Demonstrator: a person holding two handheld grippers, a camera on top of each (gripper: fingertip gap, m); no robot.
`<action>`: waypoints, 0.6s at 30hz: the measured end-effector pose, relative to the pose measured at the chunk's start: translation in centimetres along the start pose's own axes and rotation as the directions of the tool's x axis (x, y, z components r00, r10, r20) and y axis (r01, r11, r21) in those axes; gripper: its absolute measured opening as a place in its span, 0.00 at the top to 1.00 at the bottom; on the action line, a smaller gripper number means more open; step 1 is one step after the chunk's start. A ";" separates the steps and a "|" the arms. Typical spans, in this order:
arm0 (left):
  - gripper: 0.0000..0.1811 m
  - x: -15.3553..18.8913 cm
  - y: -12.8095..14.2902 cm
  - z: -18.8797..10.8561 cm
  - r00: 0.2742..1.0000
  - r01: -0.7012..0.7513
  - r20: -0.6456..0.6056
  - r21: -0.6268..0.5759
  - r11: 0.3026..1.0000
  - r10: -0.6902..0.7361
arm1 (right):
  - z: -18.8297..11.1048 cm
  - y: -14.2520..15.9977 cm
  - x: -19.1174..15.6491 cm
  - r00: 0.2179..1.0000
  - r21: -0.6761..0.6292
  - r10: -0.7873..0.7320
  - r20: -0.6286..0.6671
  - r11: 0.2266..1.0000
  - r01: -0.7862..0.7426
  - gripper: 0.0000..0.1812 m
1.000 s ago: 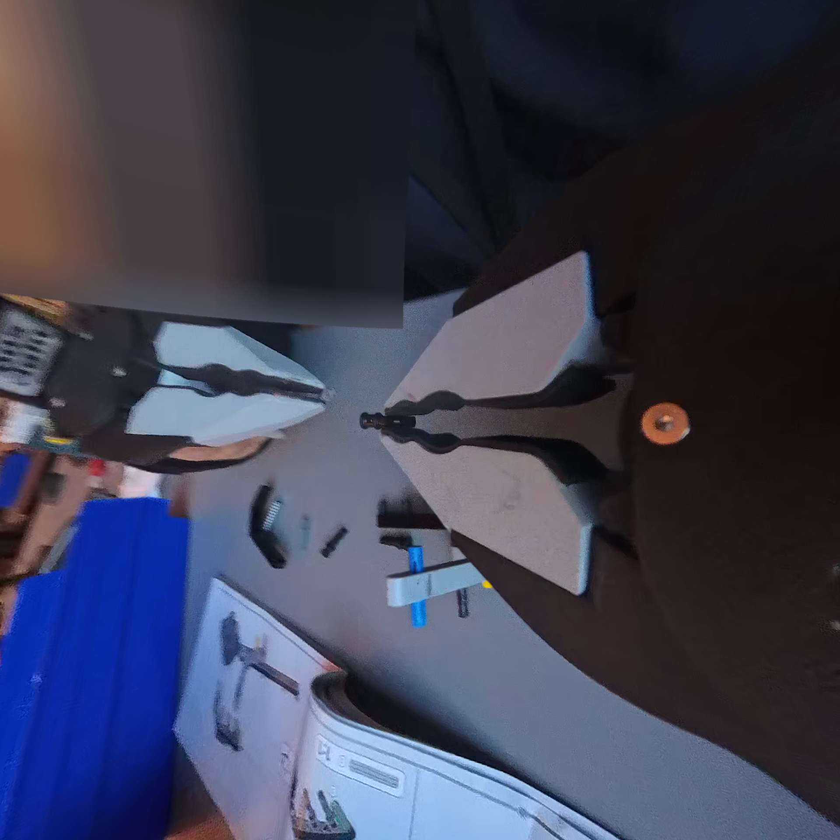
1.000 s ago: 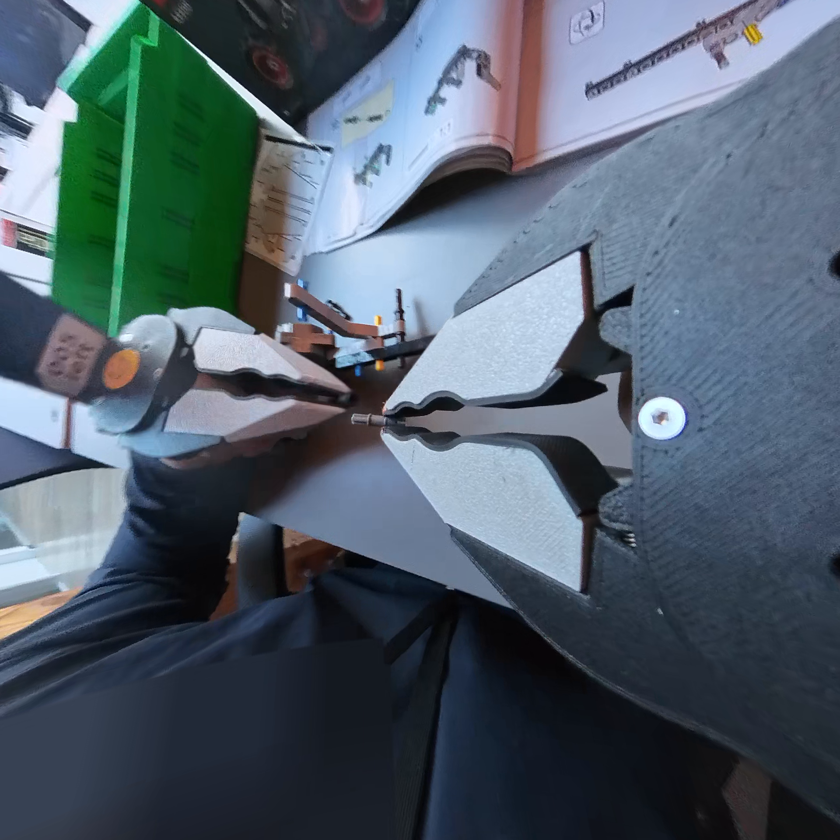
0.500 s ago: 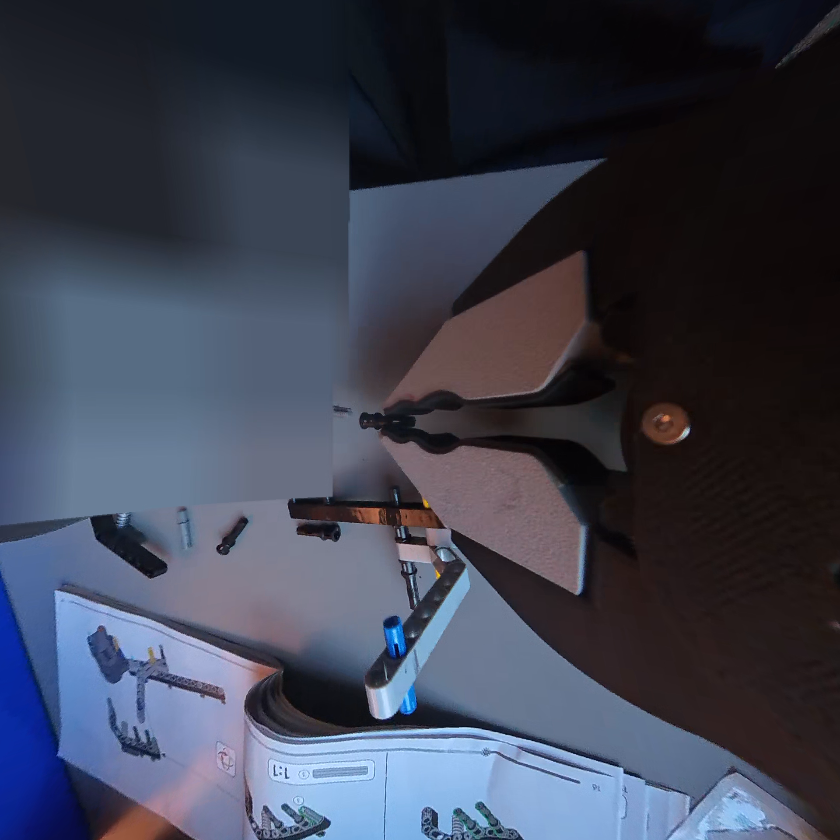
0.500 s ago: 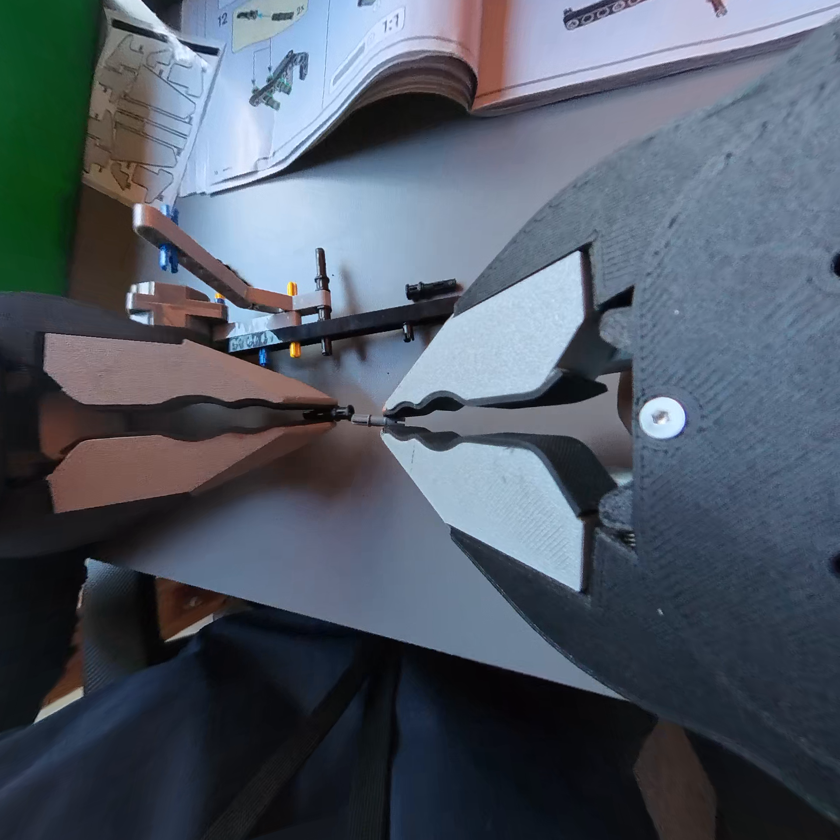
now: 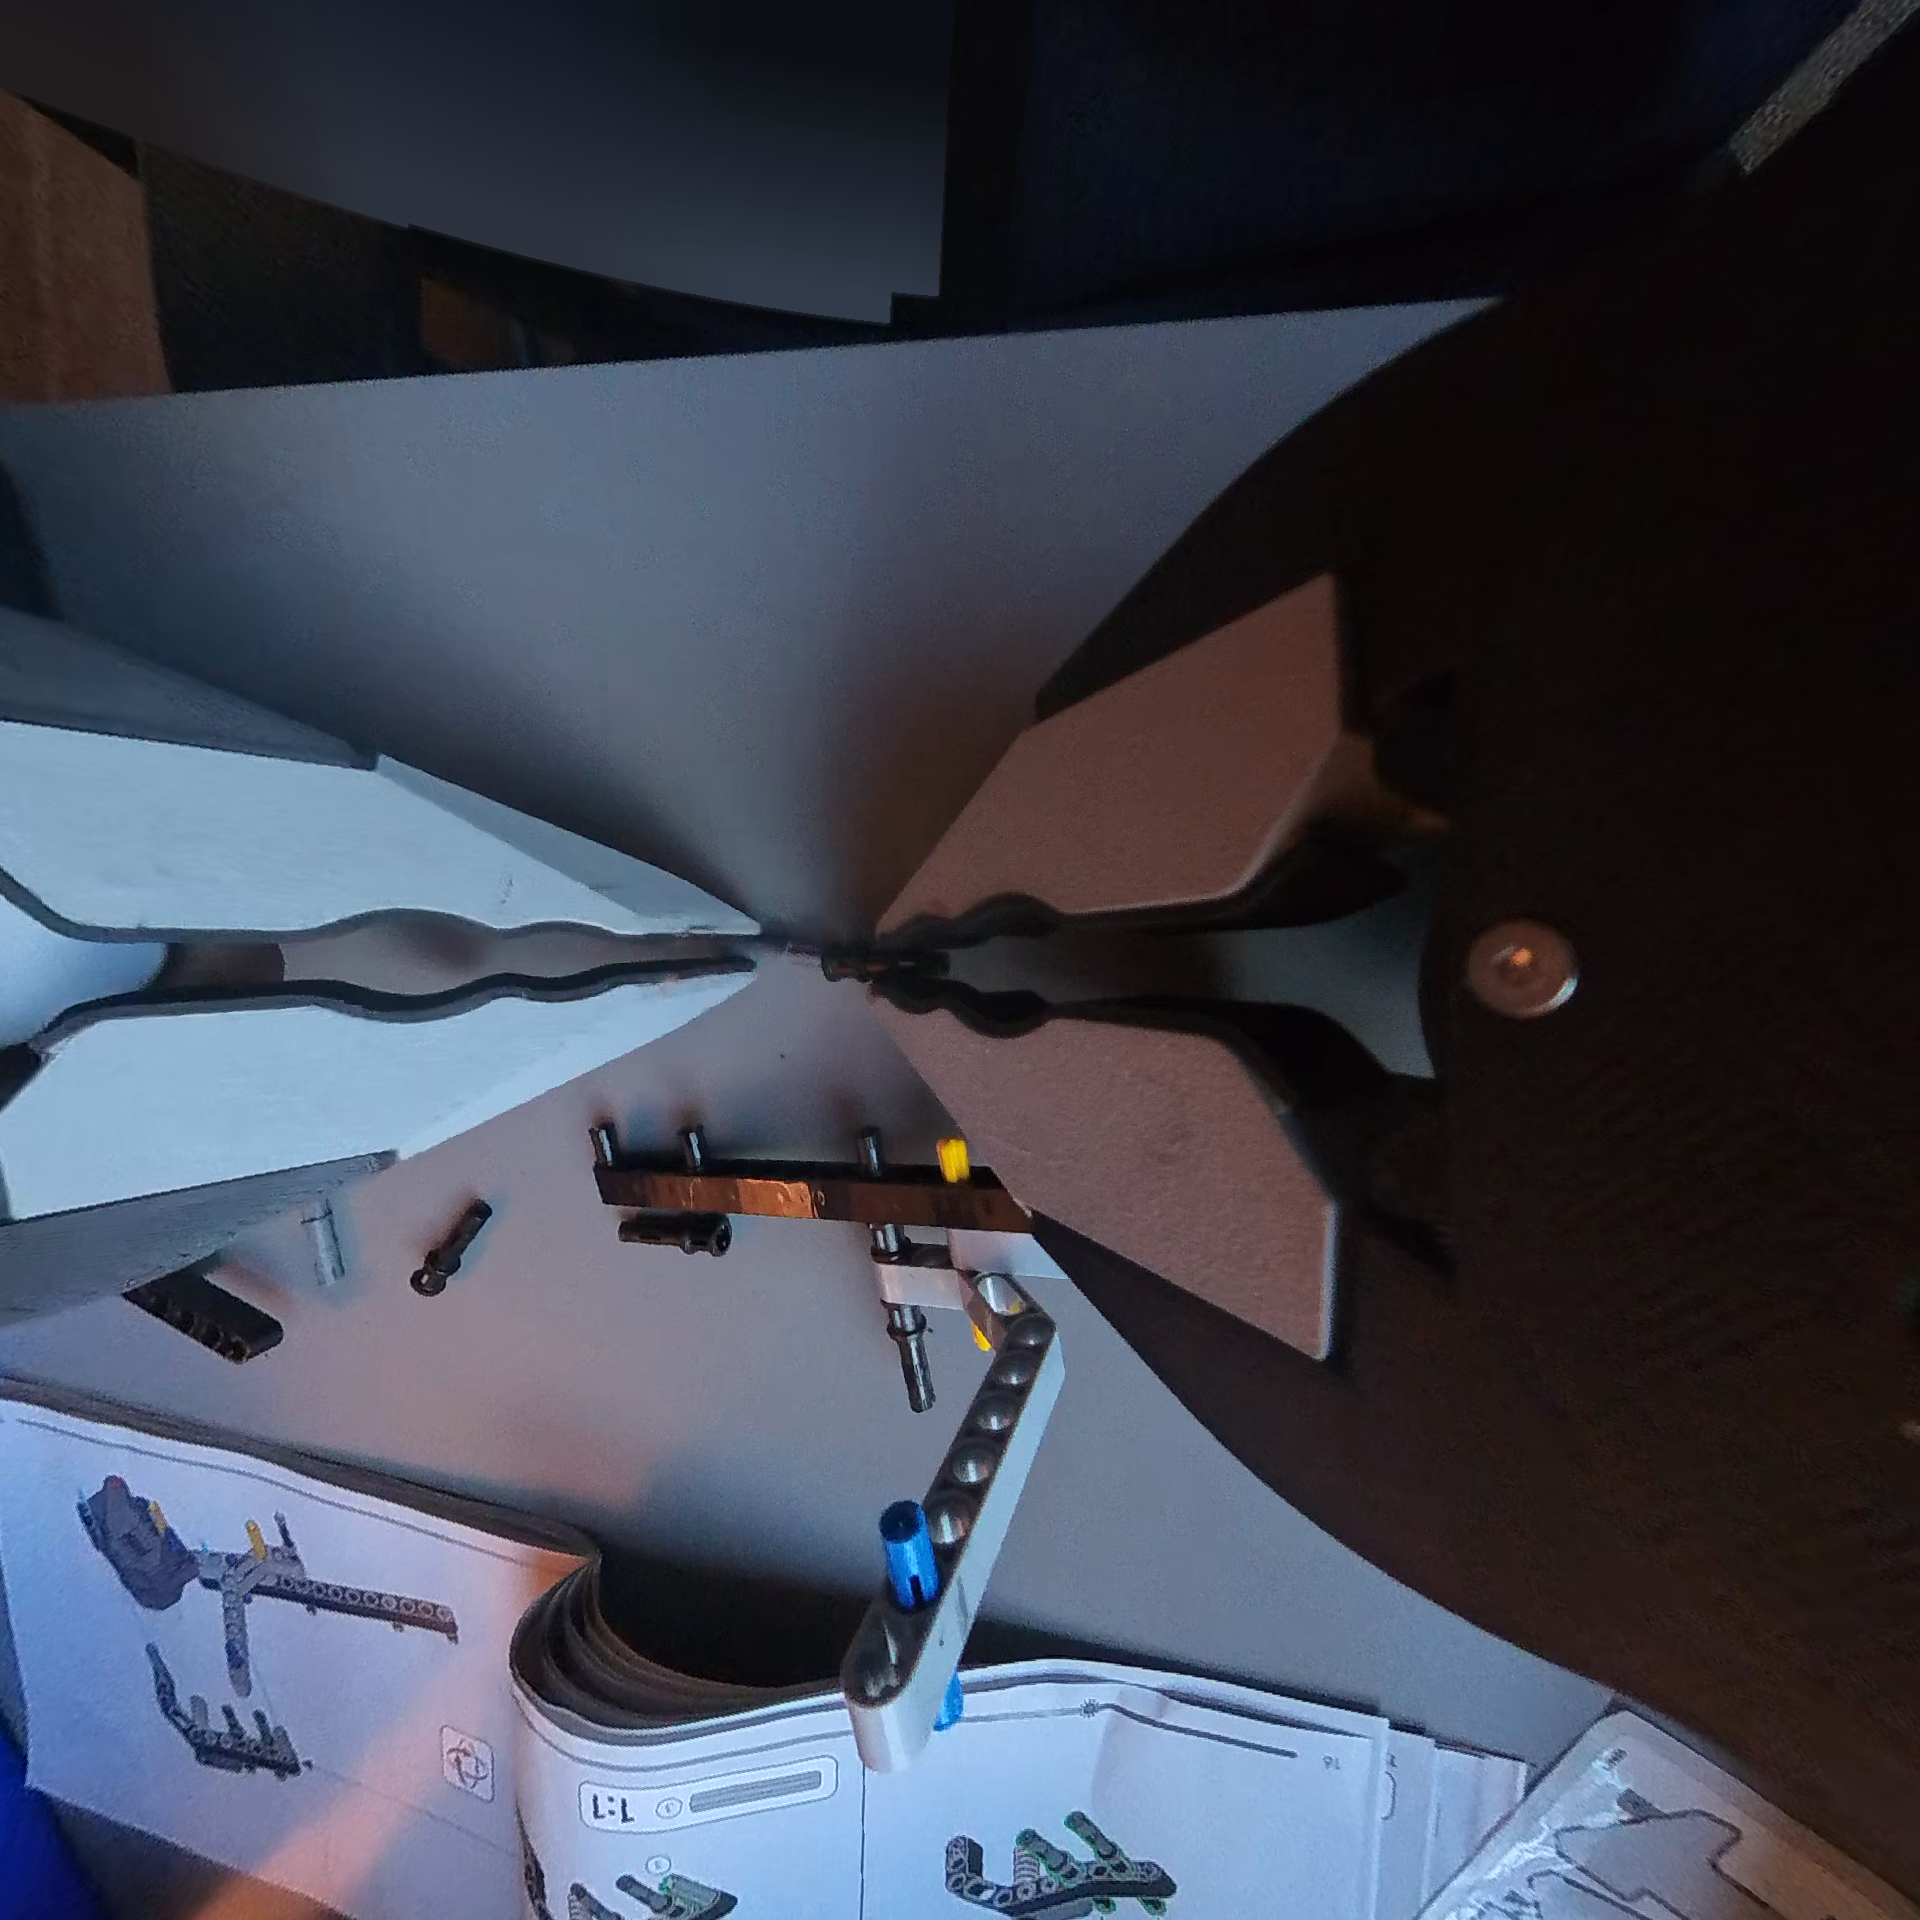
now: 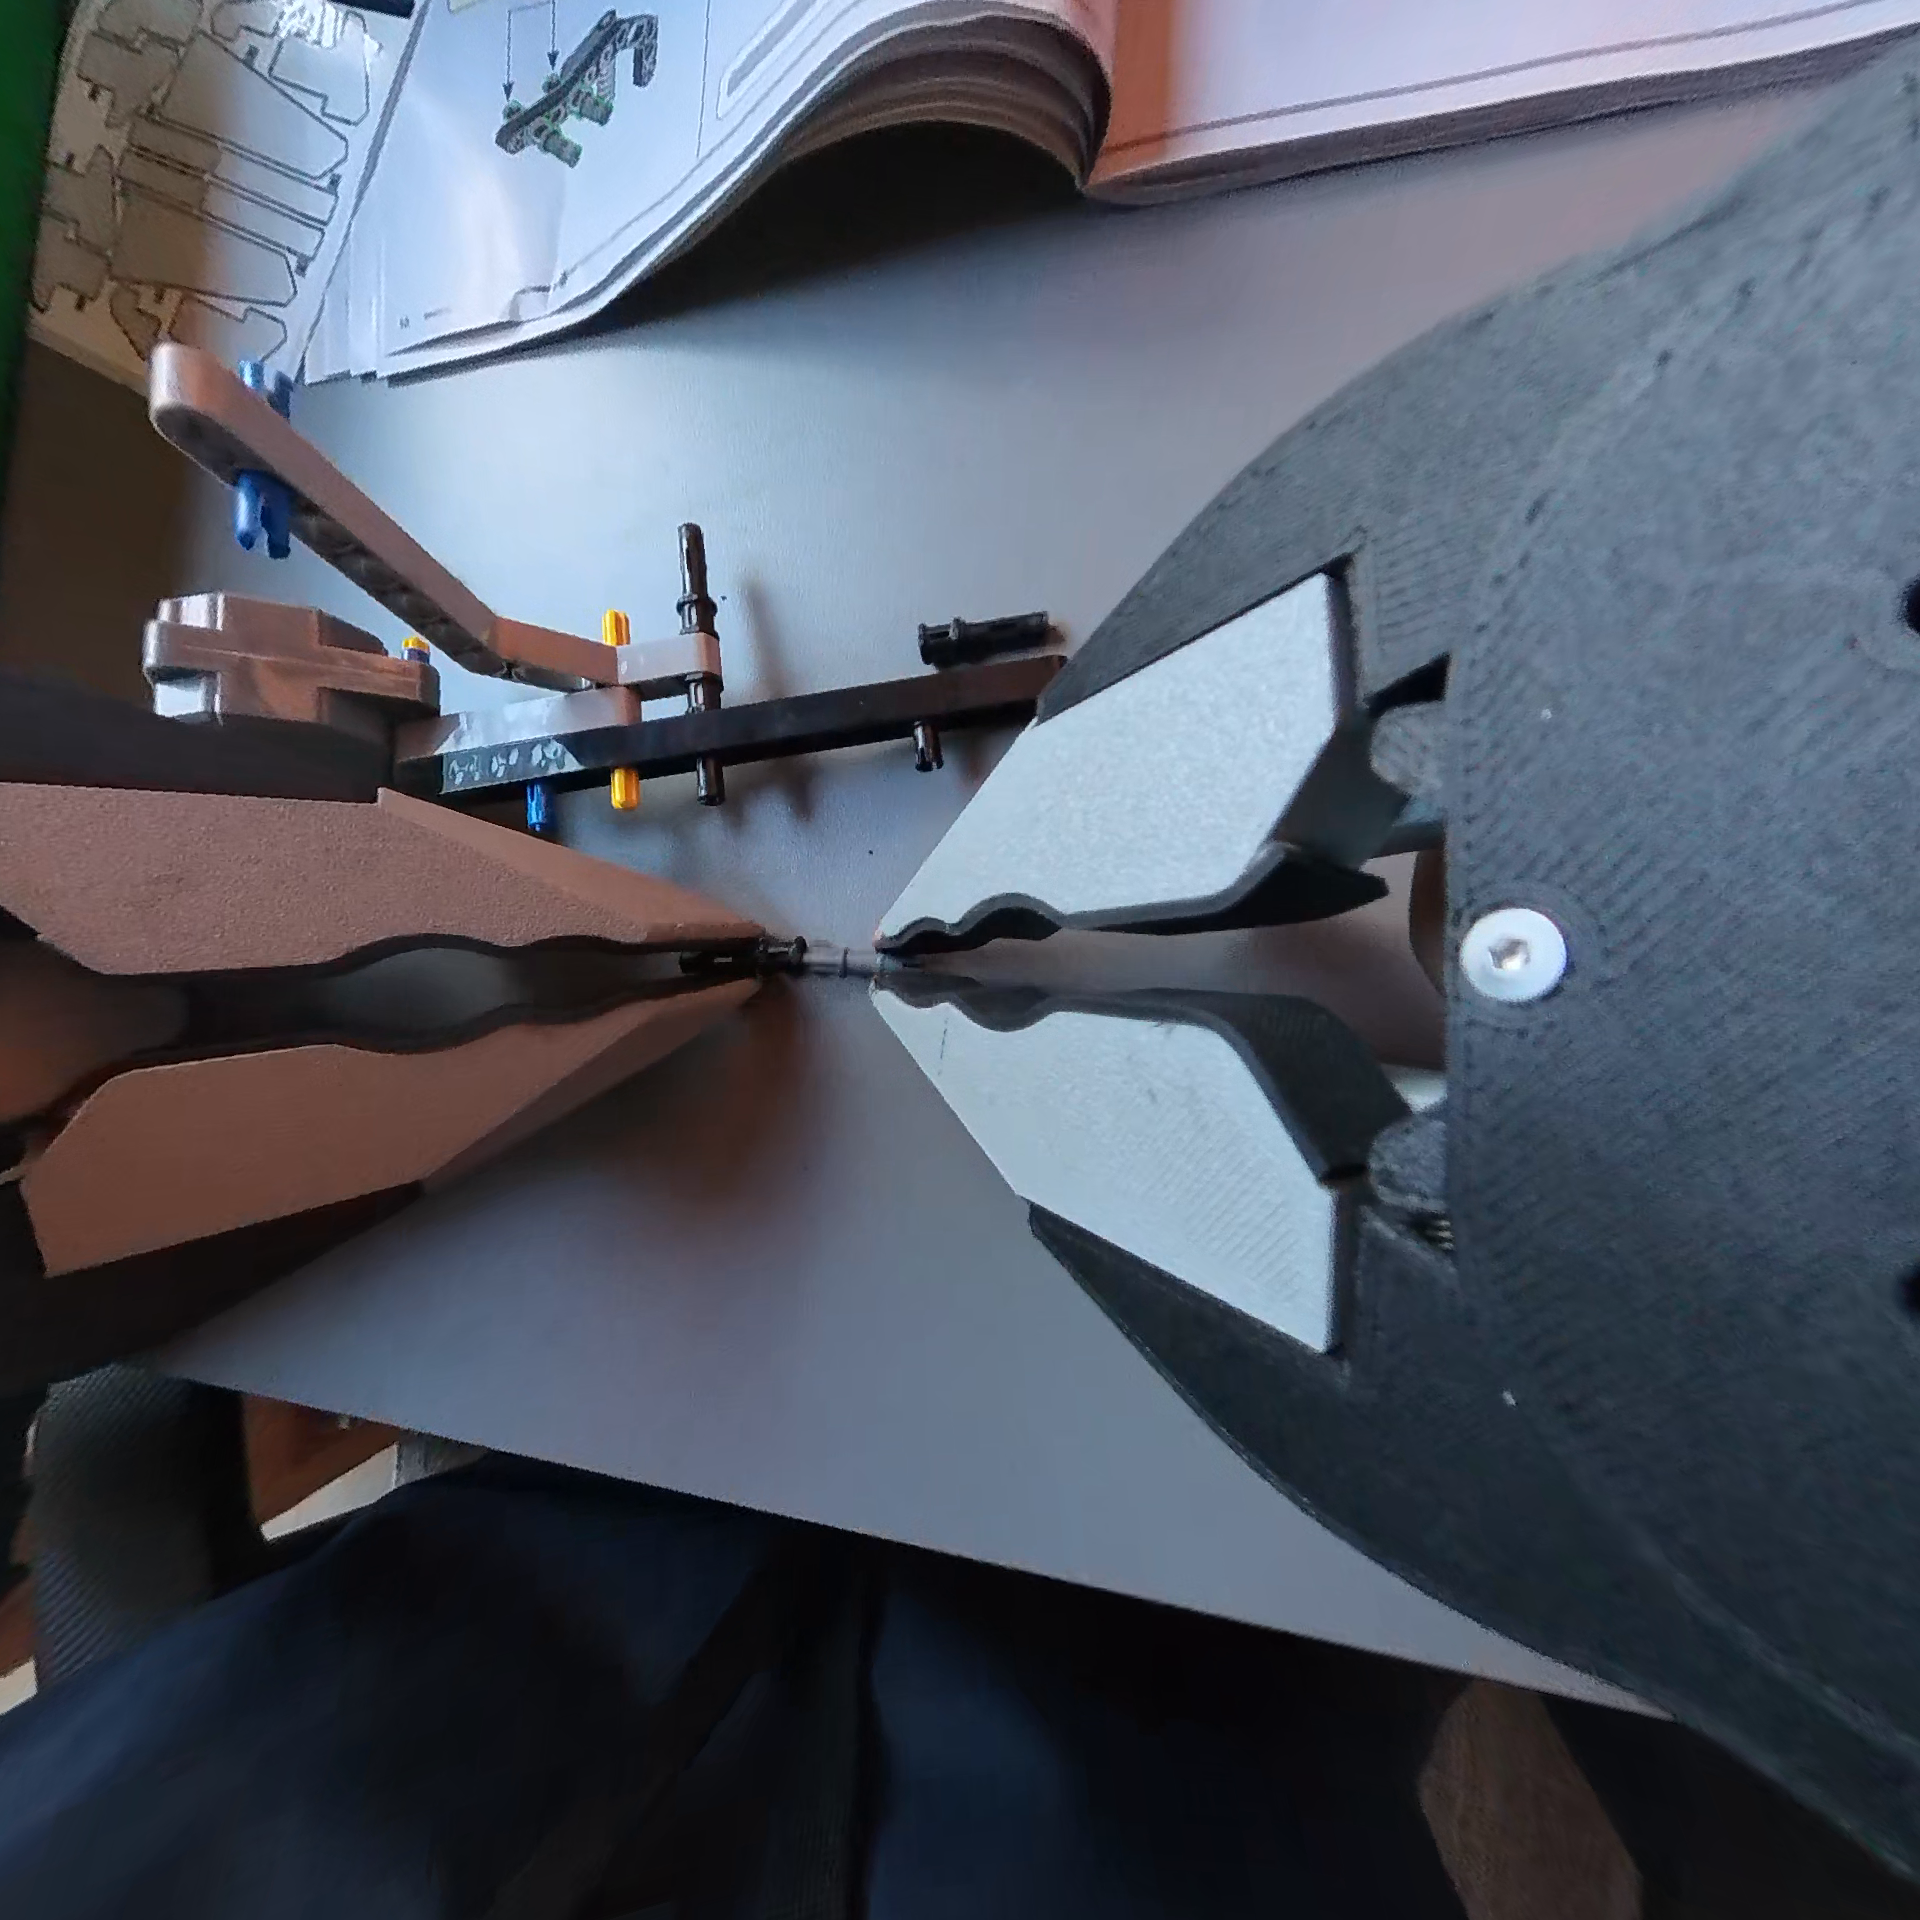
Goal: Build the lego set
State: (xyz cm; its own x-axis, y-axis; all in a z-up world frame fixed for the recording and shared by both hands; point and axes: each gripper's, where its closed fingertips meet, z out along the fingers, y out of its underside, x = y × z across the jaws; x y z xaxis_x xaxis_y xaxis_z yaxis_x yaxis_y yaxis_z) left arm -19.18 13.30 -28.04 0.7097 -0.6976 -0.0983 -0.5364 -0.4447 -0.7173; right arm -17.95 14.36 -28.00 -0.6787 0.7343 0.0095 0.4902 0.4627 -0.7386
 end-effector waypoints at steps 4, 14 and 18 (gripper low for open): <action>0.99 0.1 0.0 0.0 1.000 -0.003 -0.006 0.001 1.000 0.003 | 0.1 -0.1 0.0 1.000 0.001 -0.006 0.000 1.000 0.006 1.00; 0.99 0.3 0.0 0.1 0.998 0.034 -0.055 0.004 0.999 -0.034 | 0.3 -0.2 -0.1 1.000 0.003 0.003 0.021 1.000 -0.003 1.00; 0.99 0.4 0.0 0.0 0.996 0.048 -0.080 0.003 0.999 -0.047 | 0.4 -0.3 -0.1 1.000 0.000 -0.014 0.023 1.000 0.014 1.00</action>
State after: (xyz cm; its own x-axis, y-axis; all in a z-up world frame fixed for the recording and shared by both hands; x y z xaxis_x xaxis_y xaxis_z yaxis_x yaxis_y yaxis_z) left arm -18.86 13.04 -28.11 0.6953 -0.7187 -0.0085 -0.5007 -0.4758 -0.7231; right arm -18.23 13.94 -28.01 -0.6979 0.7162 0.0042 0.4806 0.4727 -0.7386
